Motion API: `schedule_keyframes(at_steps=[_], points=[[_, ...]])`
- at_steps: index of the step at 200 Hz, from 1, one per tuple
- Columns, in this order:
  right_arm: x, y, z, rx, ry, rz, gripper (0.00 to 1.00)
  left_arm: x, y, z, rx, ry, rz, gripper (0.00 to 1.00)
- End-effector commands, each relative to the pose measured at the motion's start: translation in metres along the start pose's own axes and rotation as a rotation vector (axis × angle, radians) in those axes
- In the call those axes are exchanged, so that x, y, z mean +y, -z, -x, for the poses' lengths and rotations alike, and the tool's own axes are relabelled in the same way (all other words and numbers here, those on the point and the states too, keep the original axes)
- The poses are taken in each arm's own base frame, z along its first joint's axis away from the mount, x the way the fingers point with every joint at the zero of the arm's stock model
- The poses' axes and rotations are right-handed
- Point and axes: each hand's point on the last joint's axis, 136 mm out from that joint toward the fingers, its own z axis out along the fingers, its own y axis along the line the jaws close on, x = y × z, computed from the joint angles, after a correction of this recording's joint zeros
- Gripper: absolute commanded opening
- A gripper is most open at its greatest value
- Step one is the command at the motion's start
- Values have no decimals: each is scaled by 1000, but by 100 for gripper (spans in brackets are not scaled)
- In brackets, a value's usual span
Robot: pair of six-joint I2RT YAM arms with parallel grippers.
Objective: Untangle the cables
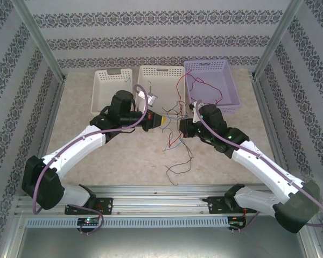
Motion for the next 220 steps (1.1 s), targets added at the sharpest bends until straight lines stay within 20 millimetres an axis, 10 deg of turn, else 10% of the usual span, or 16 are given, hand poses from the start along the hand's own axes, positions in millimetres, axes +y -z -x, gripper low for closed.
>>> schedule_keyframes(at_steps=[1, 104, 146, 220], points=[[-48, -5, -35, 88, -72, -157, 18, -4, 26, 28, -106, -76, 42, 0], [-62, -13, -65, 107, -119, -130, 40, -10, 50, 44, -192, -119, 69, 0], [-69, -16, -79, 114, -129, -132, 46, -8, 125, 101, -444, -158, 275, 0], [-96, -22, -115, 172, -142, -209, 55, -65, 246, 198, -703, -398, 630, 0]])
